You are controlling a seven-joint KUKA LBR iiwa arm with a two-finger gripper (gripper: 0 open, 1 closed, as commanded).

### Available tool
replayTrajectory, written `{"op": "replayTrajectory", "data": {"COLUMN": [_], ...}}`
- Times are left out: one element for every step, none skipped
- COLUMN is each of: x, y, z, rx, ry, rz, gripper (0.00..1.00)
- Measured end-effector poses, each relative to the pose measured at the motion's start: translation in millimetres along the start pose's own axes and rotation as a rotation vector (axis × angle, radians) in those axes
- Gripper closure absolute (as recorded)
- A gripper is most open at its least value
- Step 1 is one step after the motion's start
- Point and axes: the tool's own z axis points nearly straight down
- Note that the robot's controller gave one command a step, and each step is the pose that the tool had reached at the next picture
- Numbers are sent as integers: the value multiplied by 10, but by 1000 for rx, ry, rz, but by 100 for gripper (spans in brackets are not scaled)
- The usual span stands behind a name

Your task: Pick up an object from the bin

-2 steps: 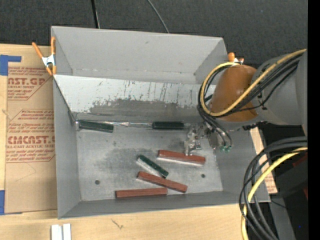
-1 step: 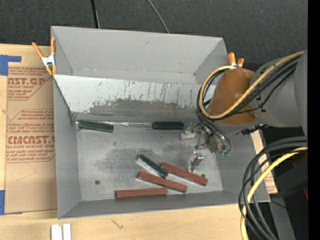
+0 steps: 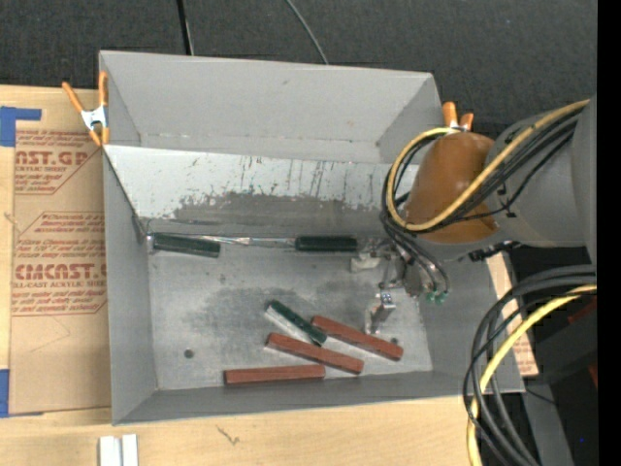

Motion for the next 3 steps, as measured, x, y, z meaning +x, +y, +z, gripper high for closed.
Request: {"op": "replayTrajectory", "data": {"x": [333, 514, 515], "y": [89, 991, 991], "z": [-329, -71, -69], "rx": [-3, 1, 1], "ry": [14, 6, 7], "rz": [-65, -139, -138], "gripper": [0, 100, 100]}}
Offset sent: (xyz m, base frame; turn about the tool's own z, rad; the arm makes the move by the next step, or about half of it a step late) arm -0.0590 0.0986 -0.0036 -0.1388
